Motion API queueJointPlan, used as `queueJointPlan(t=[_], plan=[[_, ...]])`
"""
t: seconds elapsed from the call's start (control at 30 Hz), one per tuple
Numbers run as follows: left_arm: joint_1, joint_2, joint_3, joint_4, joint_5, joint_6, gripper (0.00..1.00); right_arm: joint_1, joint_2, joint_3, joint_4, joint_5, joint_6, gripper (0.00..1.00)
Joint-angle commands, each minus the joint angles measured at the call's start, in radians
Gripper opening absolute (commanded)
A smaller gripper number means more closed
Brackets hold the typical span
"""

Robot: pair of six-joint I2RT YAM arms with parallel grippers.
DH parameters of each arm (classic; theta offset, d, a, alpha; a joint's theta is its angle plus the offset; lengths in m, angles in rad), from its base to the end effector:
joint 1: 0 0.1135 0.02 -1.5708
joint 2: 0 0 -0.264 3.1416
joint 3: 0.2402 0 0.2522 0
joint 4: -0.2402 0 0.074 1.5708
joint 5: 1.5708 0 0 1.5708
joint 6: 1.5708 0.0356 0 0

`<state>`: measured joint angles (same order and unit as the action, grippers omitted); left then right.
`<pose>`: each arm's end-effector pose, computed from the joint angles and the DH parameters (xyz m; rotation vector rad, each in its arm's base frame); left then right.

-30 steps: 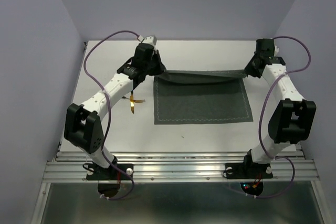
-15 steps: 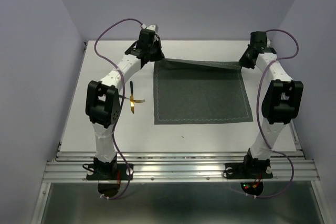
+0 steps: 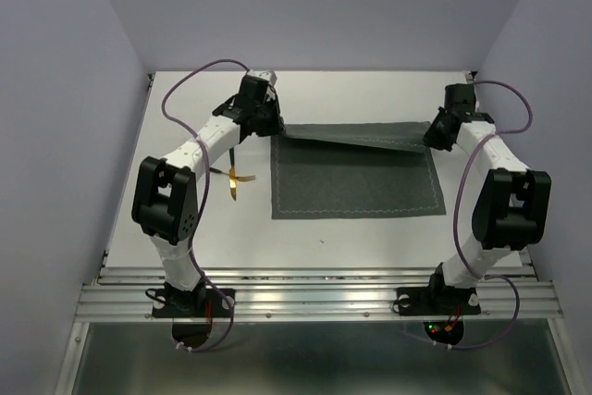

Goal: Fold the napkin into a case and place the utensils inside
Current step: Fold and flatten the napkin at the center of the board.

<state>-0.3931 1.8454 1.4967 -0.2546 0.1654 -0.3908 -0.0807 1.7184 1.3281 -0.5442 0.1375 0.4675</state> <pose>0.3969 -0.1710 0.2784 0.0998 2.2313 -0.6188 0.3715 -0.0349 0.2490 0.7290 2.3837 -0.0107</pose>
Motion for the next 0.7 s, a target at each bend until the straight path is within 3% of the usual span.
queueJointPlan(t=[0.0,0.3,0.67], plan=[[-0.007,-0.184,-0.134,0.024,-0.035,0.003,0.00,-0.039,-0.123,-0.116,0.030,0.059,0.000,0.01],[-0.038,-0.342,-0.384,0.100,0.000,-0.046,0.00,-0.039,-0.328,-0.326,0.013,0.024,0.014,0.01],[-0.107,-0.397,-0.500,0.129,-0.018,-0.088,0.00,-0.039,-0.439,-0.443,-0.026,0.083,0.008,0.01]])
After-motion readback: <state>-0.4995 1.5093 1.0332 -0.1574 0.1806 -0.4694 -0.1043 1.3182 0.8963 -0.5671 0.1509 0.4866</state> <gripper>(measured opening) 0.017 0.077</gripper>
